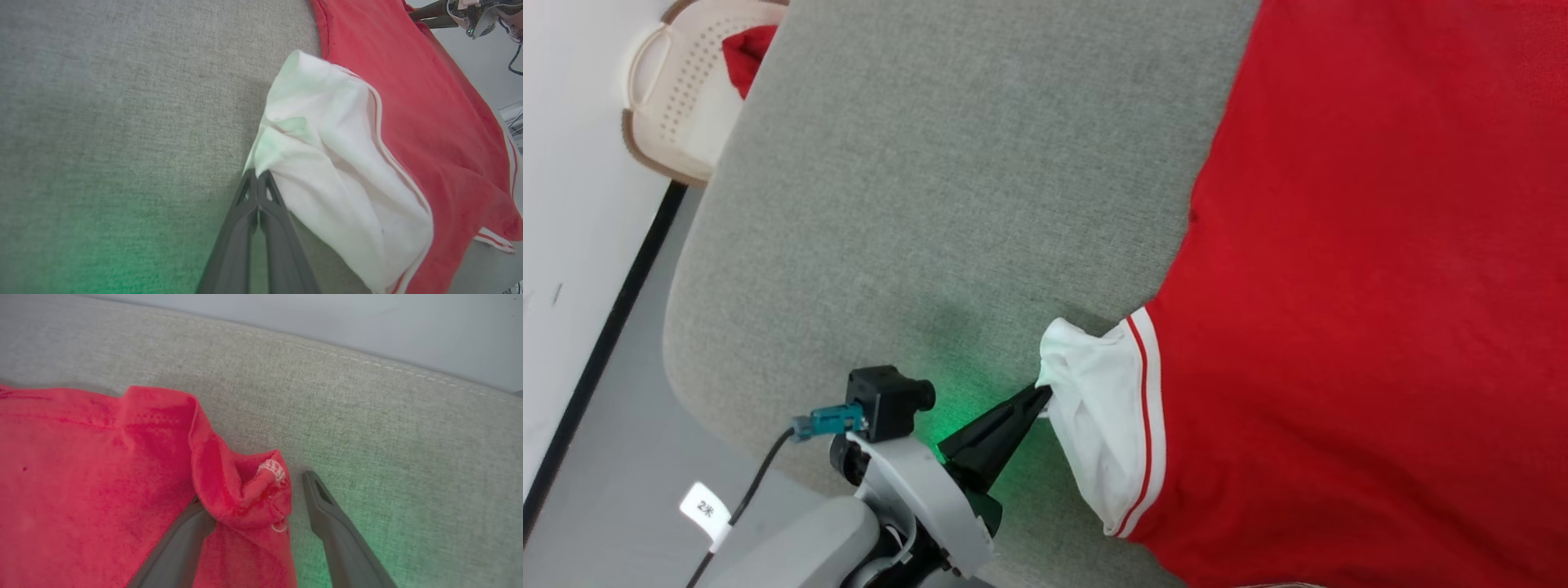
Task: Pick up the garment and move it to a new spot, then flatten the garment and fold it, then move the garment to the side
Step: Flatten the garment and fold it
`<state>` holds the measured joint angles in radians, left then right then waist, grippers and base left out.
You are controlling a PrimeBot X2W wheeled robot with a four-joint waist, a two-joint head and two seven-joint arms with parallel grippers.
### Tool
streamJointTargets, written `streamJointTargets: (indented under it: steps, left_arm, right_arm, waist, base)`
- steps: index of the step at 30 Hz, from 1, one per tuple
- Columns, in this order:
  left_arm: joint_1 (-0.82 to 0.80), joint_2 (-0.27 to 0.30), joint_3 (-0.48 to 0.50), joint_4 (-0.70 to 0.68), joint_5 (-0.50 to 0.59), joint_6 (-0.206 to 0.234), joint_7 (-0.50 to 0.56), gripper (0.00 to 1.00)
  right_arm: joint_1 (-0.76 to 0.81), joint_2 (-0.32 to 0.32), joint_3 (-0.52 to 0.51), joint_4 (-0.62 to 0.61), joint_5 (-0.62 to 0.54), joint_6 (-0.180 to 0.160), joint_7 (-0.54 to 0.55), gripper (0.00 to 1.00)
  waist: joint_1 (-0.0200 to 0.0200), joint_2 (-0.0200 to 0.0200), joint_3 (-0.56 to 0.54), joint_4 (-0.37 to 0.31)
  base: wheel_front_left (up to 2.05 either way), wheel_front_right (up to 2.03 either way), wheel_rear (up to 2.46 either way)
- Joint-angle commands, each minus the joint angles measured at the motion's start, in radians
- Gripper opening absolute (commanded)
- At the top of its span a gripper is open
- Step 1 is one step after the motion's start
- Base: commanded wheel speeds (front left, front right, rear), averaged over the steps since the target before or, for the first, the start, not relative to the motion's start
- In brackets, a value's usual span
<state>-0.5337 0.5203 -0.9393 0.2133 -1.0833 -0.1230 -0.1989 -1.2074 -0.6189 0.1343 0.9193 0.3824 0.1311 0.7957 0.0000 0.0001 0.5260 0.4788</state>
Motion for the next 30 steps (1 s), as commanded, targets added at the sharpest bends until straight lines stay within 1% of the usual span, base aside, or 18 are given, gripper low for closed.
streamJointTargets:
  steps: [1, 2, 3, 5, 8, 10, 14, 17, 21, 26, 30]
  left_arm:
    - [-0.009, -0.004, -0.002, 0.007, -0.005, 0.000, -0.004, 0.00]
    - [-0.011, -0.005, -0.004, 0.011, -0.007, -0.002, -0.005, 0.00]
    - [-0.013, -0.005, -0.006, 0.016, -0.009, -0.003, -0.008, 0.00]
    - [-0.014, -0.004, -0.008, 0.025, -0.014, -0.005, -0.011, 0.00]
    - [-0.015, 0.003, -0.008, 0.037, -0.019, -0.005, -0.019, 0.00]
    - [-0.014, 0.006, -0.009, 0.042, -0.023, -0.006, -0.022, 0.00]
    - [-0.009, 0.026, -0.006, 0.055, -0.031, -0.007, -0.027, 0.00]
    - [-0.001, 0.046, 0.002, 0.063, -0.040, -0.006, -0.025, 0.00]
    - [0.016, 0.079, 0.013, 0.064, -0.048, 0.012, -0.024, 0.00]
    - [0.042, 0.119, 0.023, 0.045, -0.060, 0.039, -0.017, 0.00]
    - [0.068, 0.152, 0.030, 0.025, -0.073, 0.060, -0.011, 0.00]
  right_arm:
    - [0.061, 0.027, 0.014, 0.059, -0.020, -0.001, 0.028, 0.87]
    - [0.059, 0.025, 0.017, 0.080, -0.033, -0.001, 0.042, 0.32]
    - [0.059, 0.028, 0.025, 0.096, -0.046, -0.001, 0.061, 0.00]
    - [0.058, 0.029, 0.035, 0.121, -0.063, -0.001, 0.091, 0.00]
    - [0.035, 0.025, 0.026, 0.120, -0.079, -0.001, 0.059, 0.00]
    - [0.034, 0.034, 0.027, 0.119, -0.077, -0.001, 0.046, 0.00]
    - [0.052, 0.039, 0.069, 0.099, -0.088, -0.001, 0.035, 0.00]
    - [0.078, 0.050, 0.104, 0.076, -0.057, -0.001, 0.039, 0.00]
    - [0.132, 0.042, 0.166, 0.022, -0.014, -0.001, 0.056, 0.00]
    - [0.229, 0.014, 0.228, -0.083, 0.090, -0.001, 0.082, 0.00]
    - [0.326, -0.022, 0.249, -0.196, 0.174, -0.001, 0.098, 0.00]
  waist:
    - [0.0000, -0.0001, 0.016, 0.015]
    - [0.0000, -0.0001, 0.015, 0.015]
    - [0.0000, -0.0001, 0.014, 0.014]
    - [0.0000, -0.0001, 0.008, 0.009]
    - [0.0000, -0.0001, -0.004, -0.006]
    - [0.0000, -0.0001, -0.018, -0.019]
    - [0.0000, -0.0001, -0.057, -0.059]
    - [0.0000, -0.0001, -0.094, -0.095]
    - [0.0000, -0.0001, -0.143, -0.148]
    - [0.0000, -0.0001, -0.201, -0.207]
    - [0.0000, -0.0001, -0.242, -0.250]
  base:
    - [0.00, 0.00, 0.00]
    - [0.00, 0.00, 0.00]
    - [0.00, 0.00, 0.00]
    - [0.00, 0.00, 0.00]
    - [0.00, 0.00, 0.00]
    - [0.00, 0.00, 0.00]
    - [0.00, 0.00, 0.00]
    - [0.00, 0.00, 0.00]
    - [0.00, 0.00, 0.00]
    - [0.00, 0.00, 0.00]
    - [0.00, 0.00, 0.00]
